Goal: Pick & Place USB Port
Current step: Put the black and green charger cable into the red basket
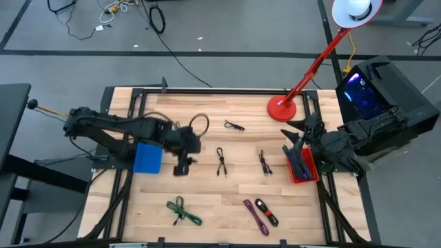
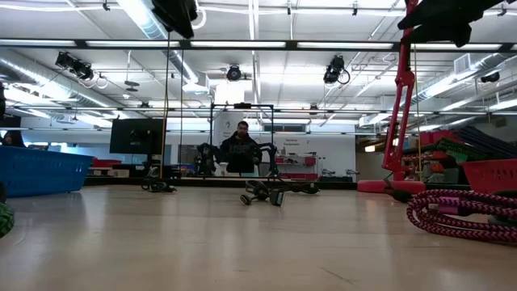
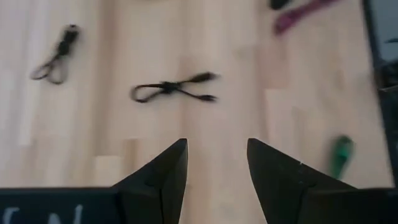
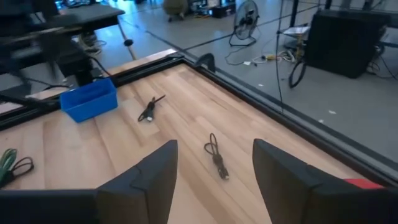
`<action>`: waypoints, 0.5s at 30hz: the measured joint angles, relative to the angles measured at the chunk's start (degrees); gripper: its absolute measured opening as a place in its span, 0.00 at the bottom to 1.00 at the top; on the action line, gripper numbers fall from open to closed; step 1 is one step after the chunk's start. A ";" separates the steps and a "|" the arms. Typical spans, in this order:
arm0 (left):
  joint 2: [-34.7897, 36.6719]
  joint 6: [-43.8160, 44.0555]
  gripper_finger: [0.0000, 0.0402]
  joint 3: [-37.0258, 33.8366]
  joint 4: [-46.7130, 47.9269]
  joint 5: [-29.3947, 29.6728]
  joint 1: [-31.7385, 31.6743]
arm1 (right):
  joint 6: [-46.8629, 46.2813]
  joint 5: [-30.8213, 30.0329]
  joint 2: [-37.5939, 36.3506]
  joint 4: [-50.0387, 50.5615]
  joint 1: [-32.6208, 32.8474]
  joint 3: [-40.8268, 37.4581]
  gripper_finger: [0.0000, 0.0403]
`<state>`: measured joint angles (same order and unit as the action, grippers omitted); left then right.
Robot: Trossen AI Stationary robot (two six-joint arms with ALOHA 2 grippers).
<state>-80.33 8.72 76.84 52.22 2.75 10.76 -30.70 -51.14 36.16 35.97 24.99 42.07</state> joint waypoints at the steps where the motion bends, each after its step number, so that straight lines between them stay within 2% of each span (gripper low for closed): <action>1: -0.24 0.92 0.43 0.00 -0.11 0.00 1.71 | -0.27 -0.27 0.19 -0.55 -0.06 -0.28 0.52; 6: -2.07 7.40 0.43 -0.02 -0.30 0.59 10.51 | -0.57 -0.44 0.85 -5.46 -0.48 -3.98 0.52; 11: -5.95 15.77 0.43 -0.02 -0.95 4.58 18.72 | 0.27 -0.23 1.24 -15.11 -0.66 -8.33 0.52; 15: -10.52 20.61 0.43 -0.02 -2.44 8.63 24.02 | 1.49 4.29 1.57 -26.49 -0.66 -10.84 0.52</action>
<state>-90.85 29.33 76.82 49.78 11.38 34.78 -29.21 -46.84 37.73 9.48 24.34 31.23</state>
